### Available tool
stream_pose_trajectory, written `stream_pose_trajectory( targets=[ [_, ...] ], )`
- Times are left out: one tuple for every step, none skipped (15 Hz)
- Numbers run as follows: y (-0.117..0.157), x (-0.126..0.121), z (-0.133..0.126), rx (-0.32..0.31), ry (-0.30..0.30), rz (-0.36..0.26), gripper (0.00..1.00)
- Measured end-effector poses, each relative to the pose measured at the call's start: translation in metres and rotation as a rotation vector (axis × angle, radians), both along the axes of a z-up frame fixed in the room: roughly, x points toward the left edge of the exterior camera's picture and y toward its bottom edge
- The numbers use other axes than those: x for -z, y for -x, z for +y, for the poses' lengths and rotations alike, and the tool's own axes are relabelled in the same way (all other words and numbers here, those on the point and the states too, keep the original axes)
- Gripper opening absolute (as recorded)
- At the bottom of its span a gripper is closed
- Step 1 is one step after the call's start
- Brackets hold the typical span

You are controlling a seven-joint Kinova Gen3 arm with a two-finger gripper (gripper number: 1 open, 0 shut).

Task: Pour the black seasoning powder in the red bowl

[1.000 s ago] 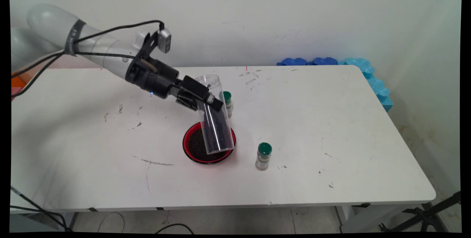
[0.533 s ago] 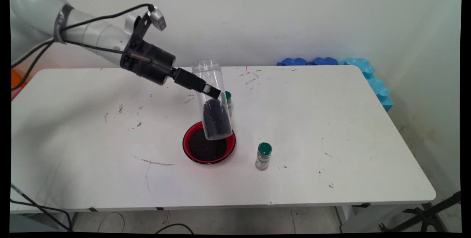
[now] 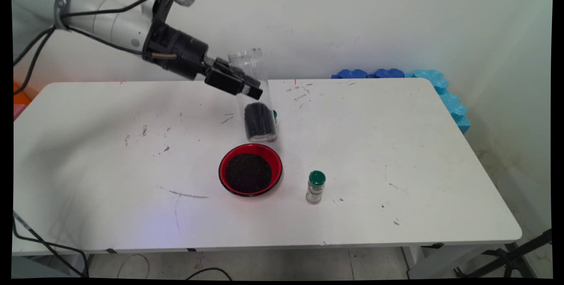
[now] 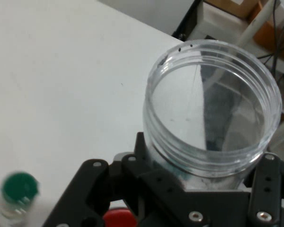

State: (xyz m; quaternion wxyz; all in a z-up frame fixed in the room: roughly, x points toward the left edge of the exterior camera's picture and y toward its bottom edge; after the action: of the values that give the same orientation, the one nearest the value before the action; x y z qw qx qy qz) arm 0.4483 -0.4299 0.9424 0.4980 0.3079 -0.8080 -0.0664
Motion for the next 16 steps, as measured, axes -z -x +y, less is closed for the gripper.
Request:
stream_pose_trajectory(
  targets=[
    [0.000, -0.003, -0.002, 0.008, 0.032, -0.008, 0.00],
    [0.000, -0.007, -0.004, 0.018, 0.073, -0.019, 0.00],
    [0.000, -0.010, -0.005, 0.024, 0.100, -0.026, 0.00],
    [0.000, -0.013, -0.007, 0.033, 0.141, -0.038, 0.00],
    [0.000, -0.016, -0.009, 0.038, 0.169, -0.046, 0.00],
    [0.000, -0.018, -0.011, 0.044, 0.201, -0.057, 0.00],
    [-0.001, -0.021, -0.012, 0.050, 0.233, -0.068, 0.00],
    [-0.001, -0.024, -0.014, 0.061, 0.272, -0.085, 0.00],
    [-0.001, -0.025, -0.016, 0.068, 0.296, -0.097, 0.00],
    [-0.002, -0.028, -0.017, 0.076, 0.325, -0.111, 0.00],
    [-0.003, -0.030, -0.020, 0.090, 0.369, -0.135, 0.00],
    [-0.004, -0.032, -0.021, 0.100, 0.399, -0.155, 0.00],
    [-0.005, -0.033, -0.023, 0.109, 0.429, -0.177, 0.00],
    [-0.006, -0.034, -0.024, 0.114, 0.444, -0.189, 0.00],
    [-0.008, -0.034, -0.025, 0.122, 0.466, -0.207, 0.00],
    [-0.009, -0.034, -0.025, 0.127, 0.478, -0.219, 0.00]
  ],
)
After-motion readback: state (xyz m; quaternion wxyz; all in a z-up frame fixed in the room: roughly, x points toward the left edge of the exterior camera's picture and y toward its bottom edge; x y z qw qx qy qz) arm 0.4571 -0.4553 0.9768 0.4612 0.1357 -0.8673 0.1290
